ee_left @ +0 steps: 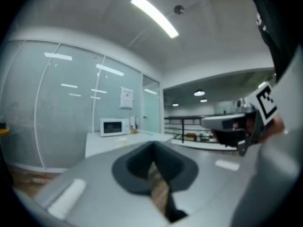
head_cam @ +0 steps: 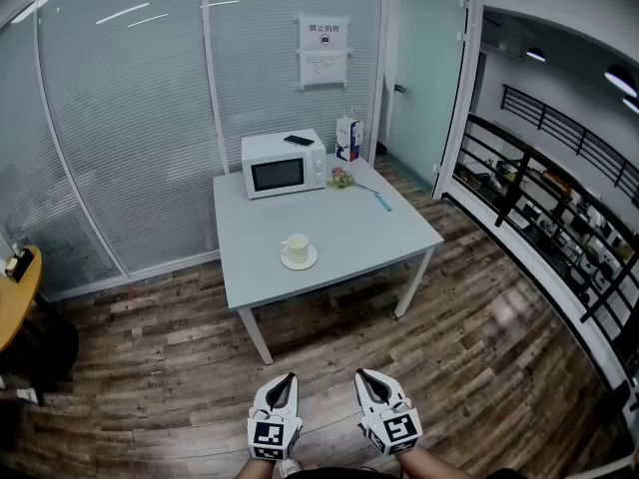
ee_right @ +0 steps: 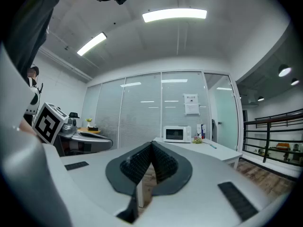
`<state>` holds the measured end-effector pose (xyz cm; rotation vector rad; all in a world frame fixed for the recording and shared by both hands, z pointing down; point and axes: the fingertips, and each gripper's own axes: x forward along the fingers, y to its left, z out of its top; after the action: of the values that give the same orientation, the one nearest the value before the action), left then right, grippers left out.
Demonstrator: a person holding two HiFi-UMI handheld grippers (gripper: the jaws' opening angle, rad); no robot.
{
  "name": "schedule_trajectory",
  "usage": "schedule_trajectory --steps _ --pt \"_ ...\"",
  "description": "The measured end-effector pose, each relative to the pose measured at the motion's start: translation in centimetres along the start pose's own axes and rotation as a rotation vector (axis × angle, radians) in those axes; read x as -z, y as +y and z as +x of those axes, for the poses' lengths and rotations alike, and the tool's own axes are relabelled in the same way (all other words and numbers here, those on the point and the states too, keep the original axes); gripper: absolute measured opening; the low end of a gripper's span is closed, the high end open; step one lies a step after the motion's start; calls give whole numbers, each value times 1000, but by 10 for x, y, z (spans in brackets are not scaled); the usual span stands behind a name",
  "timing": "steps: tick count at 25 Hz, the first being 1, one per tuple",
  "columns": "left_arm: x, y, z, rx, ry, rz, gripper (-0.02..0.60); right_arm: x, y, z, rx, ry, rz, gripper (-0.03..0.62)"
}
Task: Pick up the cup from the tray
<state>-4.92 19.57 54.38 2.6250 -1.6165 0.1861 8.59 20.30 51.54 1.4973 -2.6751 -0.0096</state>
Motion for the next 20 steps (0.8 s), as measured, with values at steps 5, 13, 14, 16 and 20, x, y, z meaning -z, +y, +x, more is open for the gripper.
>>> schedule_trajectory --steps 5,13,14,16,20 --pt "6 18 -5 -6 -20 -9 5 -2 11 11 2 7 -10 5" --pt "7 46 -22 38 -16 -9 5 -2 47 30 25 -5 -12 5" --pt "8 50 -24 44 -16 -9 5 -4 52 32 32 -17 -5 5" --pt "8 60 -28 57 -17 -9 5 -7 60 37 47 -27 10 5" --pt "7 78 -26 76 -30 -9 5 -8 72 46 67 -19 25 5"
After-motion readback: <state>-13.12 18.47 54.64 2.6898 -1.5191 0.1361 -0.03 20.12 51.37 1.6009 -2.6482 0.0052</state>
